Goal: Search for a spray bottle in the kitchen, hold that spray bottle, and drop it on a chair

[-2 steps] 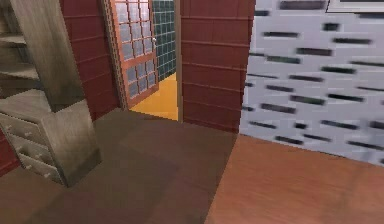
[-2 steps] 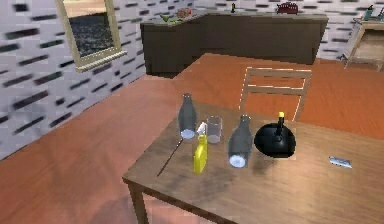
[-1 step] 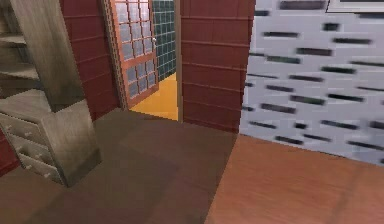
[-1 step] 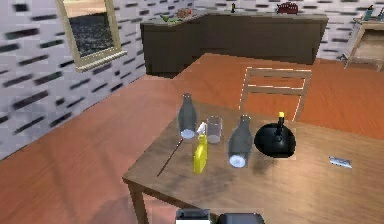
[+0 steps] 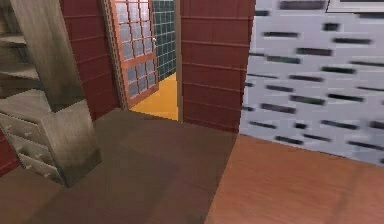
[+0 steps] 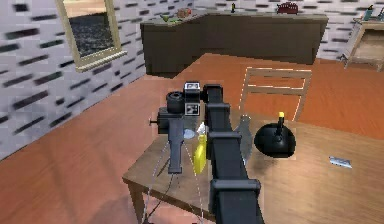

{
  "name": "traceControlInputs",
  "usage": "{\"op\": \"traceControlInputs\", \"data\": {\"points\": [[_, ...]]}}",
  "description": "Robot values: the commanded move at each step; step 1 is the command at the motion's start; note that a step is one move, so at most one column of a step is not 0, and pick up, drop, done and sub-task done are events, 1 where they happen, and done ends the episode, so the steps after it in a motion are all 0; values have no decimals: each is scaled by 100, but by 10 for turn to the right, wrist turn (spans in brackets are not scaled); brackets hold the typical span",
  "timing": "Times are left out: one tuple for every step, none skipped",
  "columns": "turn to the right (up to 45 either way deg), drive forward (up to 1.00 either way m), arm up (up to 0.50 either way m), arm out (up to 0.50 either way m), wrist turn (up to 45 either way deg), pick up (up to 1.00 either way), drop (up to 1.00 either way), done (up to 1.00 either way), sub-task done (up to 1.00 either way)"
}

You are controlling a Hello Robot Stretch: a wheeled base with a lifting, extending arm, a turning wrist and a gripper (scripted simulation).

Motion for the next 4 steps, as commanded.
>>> {"op": "traceControlInputs", "data": {"points": [[0, 0, 0, 0, 450, 0, 0, 0, 0], [0, 0, 0, 0, 450, 0, 0, 0, 0], [0, 0, 0, 0, 450, 0, 0, 0, 0], [0, 0, 0, 0, 450, 0, 0, 0, 0]]}}
